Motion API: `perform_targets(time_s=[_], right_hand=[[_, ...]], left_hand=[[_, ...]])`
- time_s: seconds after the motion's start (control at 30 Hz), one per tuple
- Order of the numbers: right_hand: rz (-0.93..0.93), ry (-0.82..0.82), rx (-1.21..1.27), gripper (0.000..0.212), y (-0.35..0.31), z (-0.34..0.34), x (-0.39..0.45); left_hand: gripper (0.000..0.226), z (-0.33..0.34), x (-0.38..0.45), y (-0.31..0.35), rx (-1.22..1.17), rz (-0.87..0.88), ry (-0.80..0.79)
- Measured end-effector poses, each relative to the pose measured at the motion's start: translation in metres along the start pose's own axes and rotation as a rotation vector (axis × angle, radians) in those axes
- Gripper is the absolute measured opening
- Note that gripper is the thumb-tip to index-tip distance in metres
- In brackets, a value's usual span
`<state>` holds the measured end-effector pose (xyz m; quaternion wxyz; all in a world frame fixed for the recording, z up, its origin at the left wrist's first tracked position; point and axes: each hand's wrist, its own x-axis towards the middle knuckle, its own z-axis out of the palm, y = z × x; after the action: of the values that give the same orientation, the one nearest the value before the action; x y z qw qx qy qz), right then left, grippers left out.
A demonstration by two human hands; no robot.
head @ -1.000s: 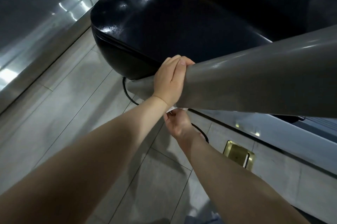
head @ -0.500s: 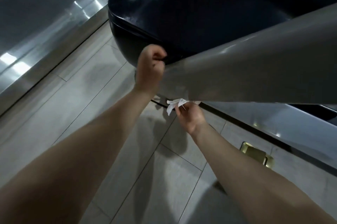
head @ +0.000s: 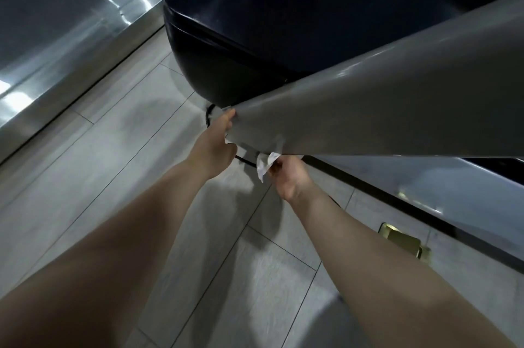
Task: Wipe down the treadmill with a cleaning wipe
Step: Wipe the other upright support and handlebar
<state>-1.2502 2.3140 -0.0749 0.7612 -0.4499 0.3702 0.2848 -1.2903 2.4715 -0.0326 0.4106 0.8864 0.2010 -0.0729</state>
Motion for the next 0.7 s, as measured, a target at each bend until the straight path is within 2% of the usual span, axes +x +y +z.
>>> perform_targets(time_s=[0.1,0.17,0.23,0.37,0.47,0.57,0.63,0.7], right_hand=[[0.0,0.05,0.045,0.036,0.01,0.002,0.0],[0.007,0.004,0.139,0.028,0.011,-0.003,-0.006],[-0.037,0.031,0.149,0.018,0.007,-0.009,-0.018],[-0.036,0.1,0.137,0.014,-0.009,-0.018,-0.036],[-0.014,0.019,0.05,0.02,-0.022,-0.021,-0.056],[0.008,0.005,0.187,0.018,-0.04,-0.024,-0.086],[-0.029,-0.031,0.194,0.027,-0.046,-0.028,-0.102],[-0.111,-0.005,0.094,0.029,-0.045,-0.034,-0.108]], left_hand=[[0.082,-0.002,-0.002,0.008,0.043,-0.001,-0.033],[0.079,-0.002,-0.005,0.015,0.092,0.009,-0.036],[0.077,-0.003,-0.008,0.021,0.114,0.02,-0.047],[0.063,-0.002,-0.015,0.041,0.072,-0.02,-0.031],[0.056,-0.003,-0.024,0.054,0.061,-0.044,0.004],[0.063,-0.008,-0.031,0.06,0.033,0.021,-0.027],[0.064,-0.011,-0.038,0.063,0.014,0.003,-0.048],[0.061,-0.01,-0.048,0.065,-0.042,-0.04,-0.023]])
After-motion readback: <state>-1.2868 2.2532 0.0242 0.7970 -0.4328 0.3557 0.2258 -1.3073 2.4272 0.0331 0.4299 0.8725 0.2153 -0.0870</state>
